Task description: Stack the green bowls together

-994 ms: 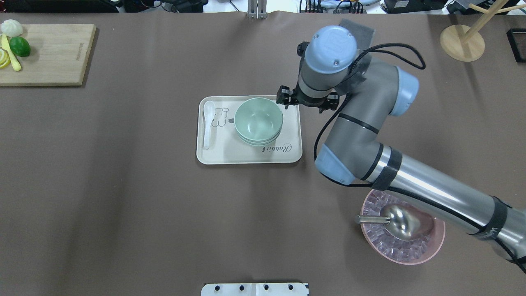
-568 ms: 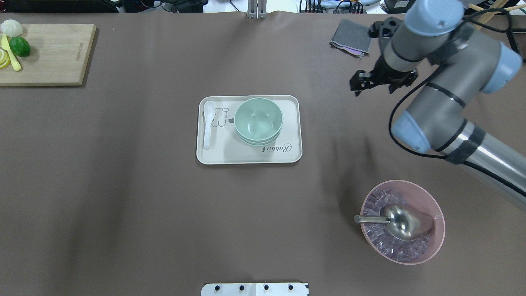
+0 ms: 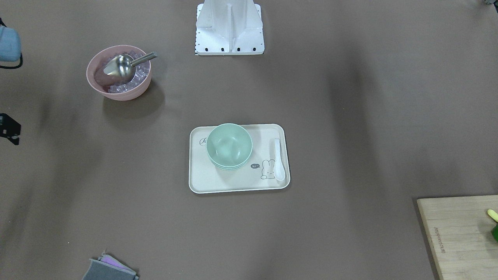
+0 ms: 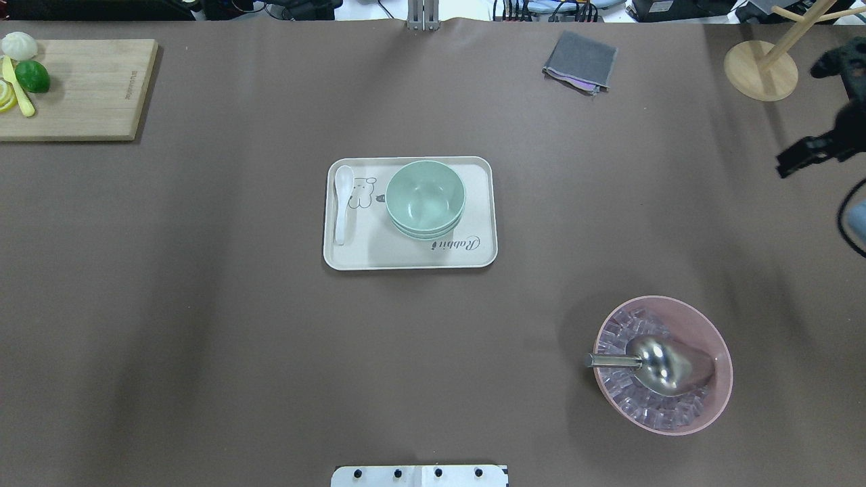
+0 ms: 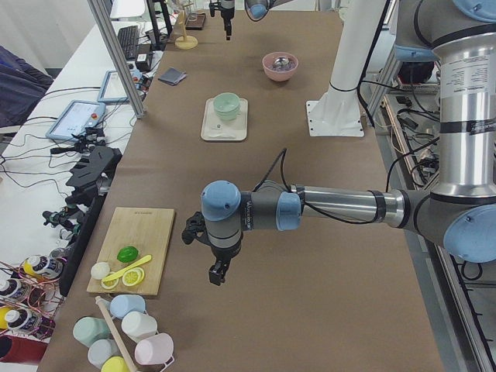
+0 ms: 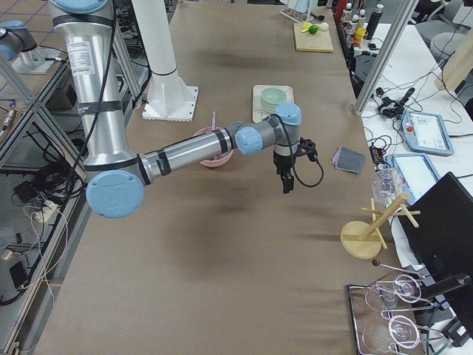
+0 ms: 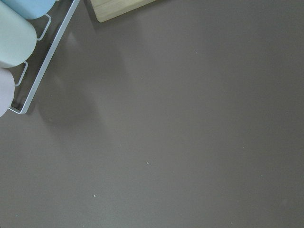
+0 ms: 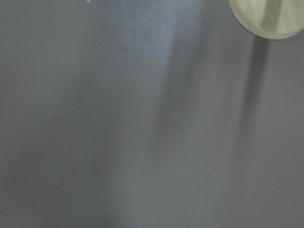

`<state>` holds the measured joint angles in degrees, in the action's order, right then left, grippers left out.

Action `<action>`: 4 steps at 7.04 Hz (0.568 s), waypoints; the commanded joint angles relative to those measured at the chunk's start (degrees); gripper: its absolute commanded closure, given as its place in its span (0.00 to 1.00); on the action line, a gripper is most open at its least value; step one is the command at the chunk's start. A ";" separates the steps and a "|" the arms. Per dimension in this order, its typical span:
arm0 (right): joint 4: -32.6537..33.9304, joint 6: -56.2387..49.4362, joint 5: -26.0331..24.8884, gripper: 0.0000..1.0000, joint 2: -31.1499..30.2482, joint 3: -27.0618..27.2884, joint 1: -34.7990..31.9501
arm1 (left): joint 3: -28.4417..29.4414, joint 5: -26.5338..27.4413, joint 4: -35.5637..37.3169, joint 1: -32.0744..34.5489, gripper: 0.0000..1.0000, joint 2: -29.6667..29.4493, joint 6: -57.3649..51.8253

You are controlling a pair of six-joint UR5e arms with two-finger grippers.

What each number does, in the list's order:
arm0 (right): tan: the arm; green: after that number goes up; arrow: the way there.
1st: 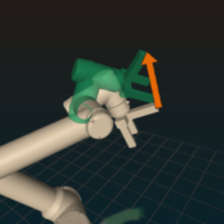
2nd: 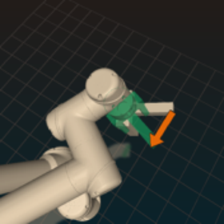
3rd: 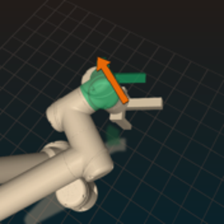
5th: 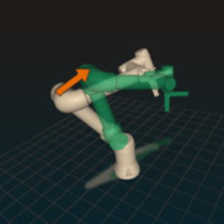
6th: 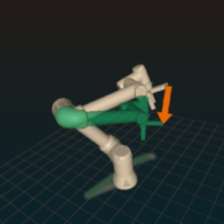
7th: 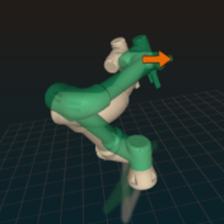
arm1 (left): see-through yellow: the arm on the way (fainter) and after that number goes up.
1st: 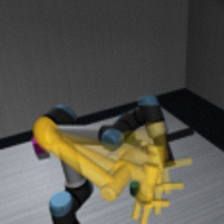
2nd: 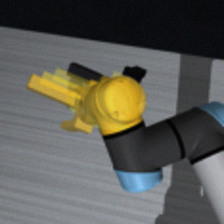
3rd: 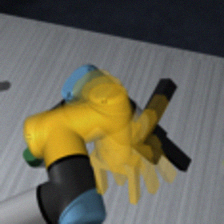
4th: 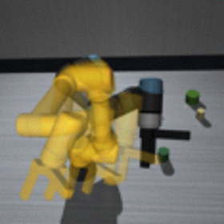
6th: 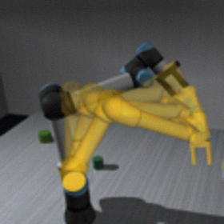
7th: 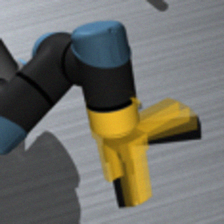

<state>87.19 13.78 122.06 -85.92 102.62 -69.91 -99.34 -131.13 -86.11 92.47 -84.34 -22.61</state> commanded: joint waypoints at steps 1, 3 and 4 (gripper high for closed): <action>-0.09 -14.36 0.99 0.00 -10.11 0.30 -9.16 | 0.02 -0.09 0.15 -0.01 0.01 0.14 0.02; 0.43 -14.92 2.38 0.00 -15.84 0.13 -13.48 | 0.02 -0.18 0.41 -0.01 0.01 0.49 0.37; 0.26 -15.79 4.40 0.00 -17.25 -1.35 -16.98 | 0.28 -2.09 0.68 -0.01 0.01 0.41 0.63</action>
<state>87.42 -0.91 124.48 -100.70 102.47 -83.10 -99.25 -131.70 -85.70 92.46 -83.96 -22.25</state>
